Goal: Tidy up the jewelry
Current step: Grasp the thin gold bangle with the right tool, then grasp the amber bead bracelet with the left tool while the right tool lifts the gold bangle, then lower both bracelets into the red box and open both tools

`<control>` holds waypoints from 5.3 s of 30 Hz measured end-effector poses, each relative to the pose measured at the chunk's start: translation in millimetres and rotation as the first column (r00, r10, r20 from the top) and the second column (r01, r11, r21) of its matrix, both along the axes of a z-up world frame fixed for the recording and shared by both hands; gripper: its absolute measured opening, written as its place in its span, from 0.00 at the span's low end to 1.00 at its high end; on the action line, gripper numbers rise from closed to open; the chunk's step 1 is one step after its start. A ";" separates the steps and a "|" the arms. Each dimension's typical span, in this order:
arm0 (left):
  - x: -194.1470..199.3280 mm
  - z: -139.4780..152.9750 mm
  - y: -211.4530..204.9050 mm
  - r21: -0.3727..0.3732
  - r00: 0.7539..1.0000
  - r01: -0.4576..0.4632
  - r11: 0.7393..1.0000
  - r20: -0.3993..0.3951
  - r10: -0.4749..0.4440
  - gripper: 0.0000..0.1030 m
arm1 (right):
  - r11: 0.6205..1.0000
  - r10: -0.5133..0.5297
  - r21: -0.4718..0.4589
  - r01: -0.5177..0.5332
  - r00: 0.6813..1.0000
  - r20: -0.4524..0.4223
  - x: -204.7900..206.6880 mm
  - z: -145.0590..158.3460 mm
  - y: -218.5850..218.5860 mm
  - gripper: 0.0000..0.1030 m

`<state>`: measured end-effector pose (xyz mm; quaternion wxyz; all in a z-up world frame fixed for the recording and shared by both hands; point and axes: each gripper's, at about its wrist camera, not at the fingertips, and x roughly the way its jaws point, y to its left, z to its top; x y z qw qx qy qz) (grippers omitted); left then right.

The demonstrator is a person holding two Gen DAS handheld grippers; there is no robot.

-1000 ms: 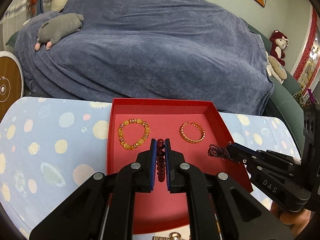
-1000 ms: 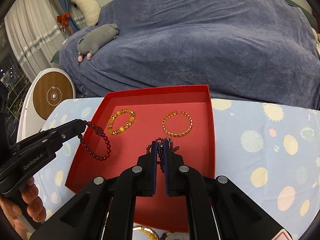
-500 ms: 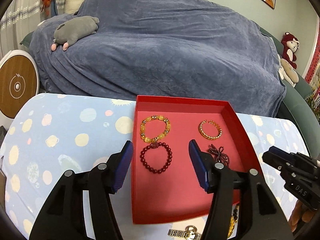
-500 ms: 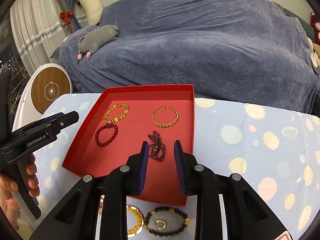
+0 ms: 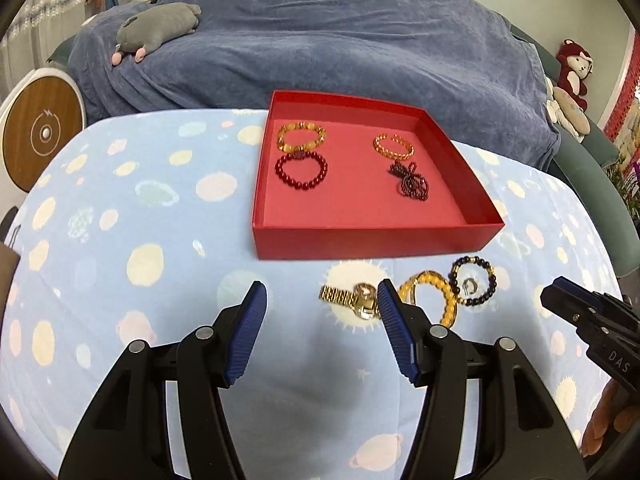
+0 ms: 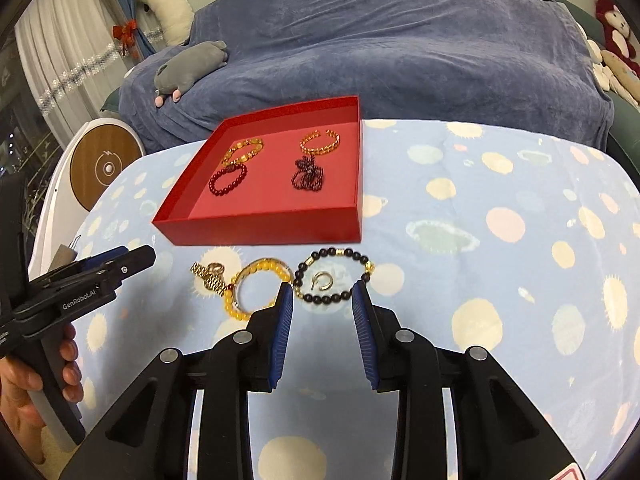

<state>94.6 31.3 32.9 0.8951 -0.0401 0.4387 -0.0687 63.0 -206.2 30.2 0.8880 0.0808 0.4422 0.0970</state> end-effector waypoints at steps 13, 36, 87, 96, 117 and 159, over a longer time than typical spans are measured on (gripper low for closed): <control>-7.1 -23.0 13.3 0.010 0.999 -0.050 0.999 -0.011 0.050 0.53 | 0.994 0.092 0.059 -0.087 0.993 -0.078 7.9 -40.3 46.7 0.34; -10.0 -23.4 21.1 -0.022 0.998 -0.061 0.998 -0.029 0.060 0.53 | 0.997 0.055 -0.051 -0.057 0.997 -0.046 36.5 -64.3 78.8 0.56; -6.0 -38.6 -30.3 -0.088 0.995 0.047 0.995 -0.085 -0.054 0.53 | 0.997 0.037 -0.072 -0.041 0.998 -0.057 1.9 -51.0 35.8 0.51; -1.2 -51.3 -57.3 -0.076 0.991 0.078 0.994 -0.102 -0.085 0.47 | 0.999 0.008 -0.051 -0.011 0.998 -0.067 -6.2 -49.7 18.3 0.51; -11.1 -40.5 -57.5 -0.083 0.987 0.139 0.987 -0.072 -0.145 0.07 | 1.000 0.000 -0.018 -0.001 1.000 -0.025 -7.5 -30.9 14.0 0.51; 98.5 2.2 3.8 -0.098 0.999 -0.006 0.995 0.046 0.010 0.24 | 0.994 0.081 -0.079 -0.078 0.996 0.041 117.4 -27.4 55.1 0.52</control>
